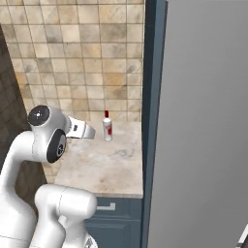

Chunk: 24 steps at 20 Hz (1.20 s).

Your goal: Place the liquors on the top shelf of the fridge to keep them out of children's reach, and place the garlic on lower shelves for easy access.

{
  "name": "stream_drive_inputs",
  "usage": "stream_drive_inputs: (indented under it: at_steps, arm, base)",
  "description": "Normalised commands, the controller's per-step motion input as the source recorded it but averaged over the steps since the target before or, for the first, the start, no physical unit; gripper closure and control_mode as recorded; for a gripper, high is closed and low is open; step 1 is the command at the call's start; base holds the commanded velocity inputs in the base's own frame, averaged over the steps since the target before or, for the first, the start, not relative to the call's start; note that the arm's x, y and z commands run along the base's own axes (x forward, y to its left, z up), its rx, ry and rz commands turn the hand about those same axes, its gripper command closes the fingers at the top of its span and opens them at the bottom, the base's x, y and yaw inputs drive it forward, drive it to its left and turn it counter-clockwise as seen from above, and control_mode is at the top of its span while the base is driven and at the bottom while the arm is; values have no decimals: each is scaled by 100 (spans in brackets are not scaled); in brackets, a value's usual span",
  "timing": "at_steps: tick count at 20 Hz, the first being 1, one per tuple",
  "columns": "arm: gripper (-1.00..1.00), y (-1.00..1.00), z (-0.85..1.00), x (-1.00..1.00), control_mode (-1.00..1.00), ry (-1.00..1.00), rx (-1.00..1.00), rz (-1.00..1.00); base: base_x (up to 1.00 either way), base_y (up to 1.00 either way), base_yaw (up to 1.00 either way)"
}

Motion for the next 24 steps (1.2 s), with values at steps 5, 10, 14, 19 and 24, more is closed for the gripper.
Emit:
stream_drive_inputs:
  at_steps: [5,10,14,19,24]
  arm:
    - [-100,0,-10,43,-100,0,0,-2]
    - [-100,0,-9,43,-100,0,0,-2]
    - [-100,0,-4,40,-100,0,0,-1]
    - [-100,0,-2,40,-100,0,0,-2]
    - [-100,0,-10,37,-100,0,0,-2]
  base:
    - [0,0,0]
    - [0,0,0]
    - [0,0,0]
    - [0,0,0]
    - [0,0,0]
